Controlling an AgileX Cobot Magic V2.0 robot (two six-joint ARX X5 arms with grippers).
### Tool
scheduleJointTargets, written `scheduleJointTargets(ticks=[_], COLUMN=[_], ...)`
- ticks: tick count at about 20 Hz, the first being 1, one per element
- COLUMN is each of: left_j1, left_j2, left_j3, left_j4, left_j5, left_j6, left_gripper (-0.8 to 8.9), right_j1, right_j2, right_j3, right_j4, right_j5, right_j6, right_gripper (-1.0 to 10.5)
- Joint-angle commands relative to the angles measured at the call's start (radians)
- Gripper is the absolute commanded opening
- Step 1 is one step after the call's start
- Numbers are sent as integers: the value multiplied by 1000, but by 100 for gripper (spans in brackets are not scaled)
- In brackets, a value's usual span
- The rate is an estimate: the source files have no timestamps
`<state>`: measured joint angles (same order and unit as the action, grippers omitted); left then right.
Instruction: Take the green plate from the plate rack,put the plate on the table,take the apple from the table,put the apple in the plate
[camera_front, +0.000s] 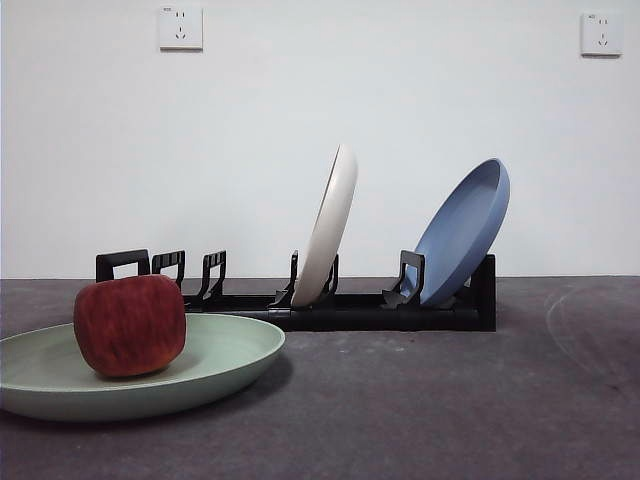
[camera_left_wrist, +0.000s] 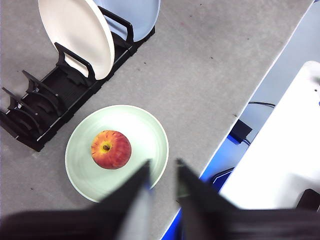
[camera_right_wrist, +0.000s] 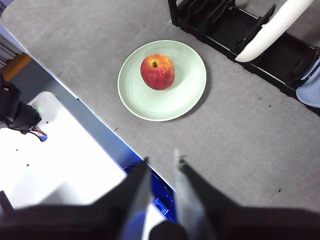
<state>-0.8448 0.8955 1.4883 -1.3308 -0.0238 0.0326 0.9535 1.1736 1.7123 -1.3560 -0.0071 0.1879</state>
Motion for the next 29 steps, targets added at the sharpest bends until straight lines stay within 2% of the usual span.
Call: scheduleJointTargets(ticks=[1,5,17,20,22,24,26,29], left_j1=[2,2,6,109,232,362,469,572], left_j2=[-4,0,97,71,35,-11,-93,-277], left_j3=[-5,-5,-5,-5,-5,-13,-99,-412], left_j4=[0,10,31,42,51,74,262,753], left_j5=[-3,-3,-3,49,90,122,94,101], left_j6=[-2,-2,-2,-32,-37,-134,-157,-163], left_gripper=[-8,-3,-3,-3,-3,-3,-3,-3], right_j1=[1,1,1,1,1,1,1,1], right_j2=[0,0,1,2,1,2,2,2], right_j3=[-8,-6,-6,-6,-6,-6,-6,-6], right_j4=[-25,-24,-24,-24,-24,-24,-24,-24], right_j5=[0,4,120,120,120,120,120,120], right_j6=[6,6,6,6,6,6,6,6], right_gripper=[-11,1,1,1,1,1,1,1])
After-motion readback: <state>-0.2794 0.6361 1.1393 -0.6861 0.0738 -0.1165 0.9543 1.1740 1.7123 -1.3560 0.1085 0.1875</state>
